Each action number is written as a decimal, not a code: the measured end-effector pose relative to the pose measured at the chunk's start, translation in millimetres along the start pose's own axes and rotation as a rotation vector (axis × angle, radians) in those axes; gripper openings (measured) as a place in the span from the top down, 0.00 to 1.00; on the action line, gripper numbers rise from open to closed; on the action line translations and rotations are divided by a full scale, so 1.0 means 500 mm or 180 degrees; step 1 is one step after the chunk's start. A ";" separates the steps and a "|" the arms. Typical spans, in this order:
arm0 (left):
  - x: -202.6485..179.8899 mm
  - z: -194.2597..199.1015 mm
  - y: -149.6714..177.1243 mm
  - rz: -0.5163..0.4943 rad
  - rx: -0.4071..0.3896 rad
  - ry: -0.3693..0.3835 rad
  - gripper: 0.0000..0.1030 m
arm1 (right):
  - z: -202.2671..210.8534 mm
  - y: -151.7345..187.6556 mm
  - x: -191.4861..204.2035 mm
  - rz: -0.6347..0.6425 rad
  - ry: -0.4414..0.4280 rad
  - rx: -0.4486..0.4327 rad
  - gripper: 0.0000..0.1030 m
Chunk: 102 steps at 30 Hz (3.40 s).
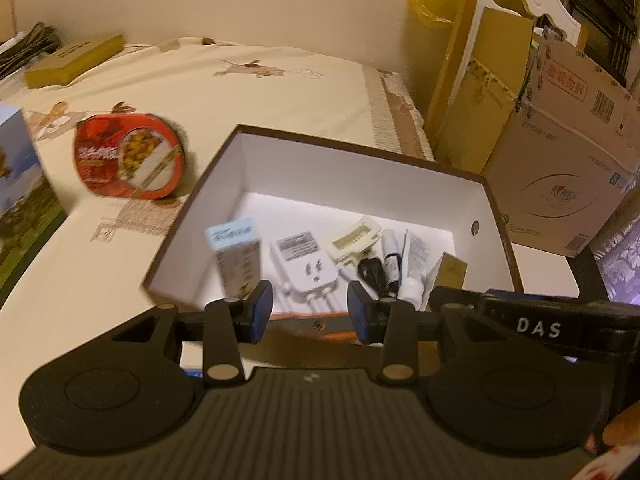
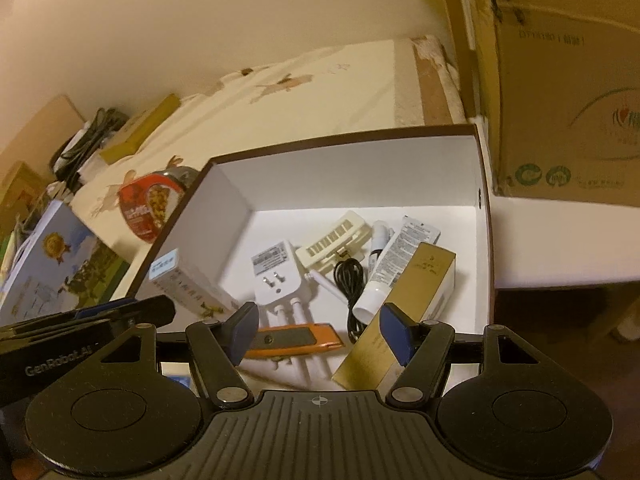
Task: Organize rigid objects
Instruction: 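Withdraw both grippers from the shoebox toward the purple tube and floss box, then grasp the purple tube with the left gripper while the right gripper approaches the floss box, then grasp the blue-and-white floss-pick box with the right gripper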
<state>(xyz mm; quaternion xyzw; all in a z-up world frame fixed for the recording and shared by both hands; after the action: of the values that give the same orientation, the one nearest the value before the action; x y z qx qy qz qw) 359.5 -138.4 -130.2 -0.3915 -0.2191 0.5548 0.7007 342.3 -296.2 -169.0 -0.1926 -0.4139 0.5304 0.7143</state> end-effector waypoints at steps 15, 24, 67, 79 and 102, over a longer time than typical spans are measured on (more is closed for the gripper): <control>0.098 0.132 0.139 0.0157 0.0281 -0.0400 0.65 | 0.079 0.107 0.097 0.0371 -0.0438 0.0153 0.38; 0.138 0.162 0.238 0.0344 0.0560 -0.0581 0.65 | 0.068 0.207 0.138 0.0530 -0.0574 0.0522 0.38; 0.210 0.002 0.353 0.0766 0.0992 -0.1112 0.73 | -0.059 0.312 0.086 0.0568 -0.0299 0.0991 0.38; 0.396 0.081 0.391 0.0875 0.0921 -0.1664 0.73 | -0.105 0.312 0.200 0.0828 -0.0678 0.0878 0.38; 0.474 0.082 0.376 0.1118 0.0818 -0.1664 0.73 | -0.216 0.332 0.396 0.1867 -0.1398 0.0622 0.38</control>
<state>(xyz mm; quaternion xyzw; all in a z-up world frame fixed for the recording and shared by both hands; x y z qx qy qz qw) 283.8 113.7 -284.7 -0.1764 -0.2488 0.7716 0.5582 347.5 -36.5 -273.8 -0.1156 -0.4319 0.7780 0.4414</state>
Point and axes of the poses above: each gripper's, at about its wrist camera, not at the fingertips, and z roughly against the way its jaws point, x to its left, y to its underside, the point moved 8 cm from there along -z, roughly the way its jaws point, and after that the axes turned 11 degrees about -x, right-handed, at the moved point
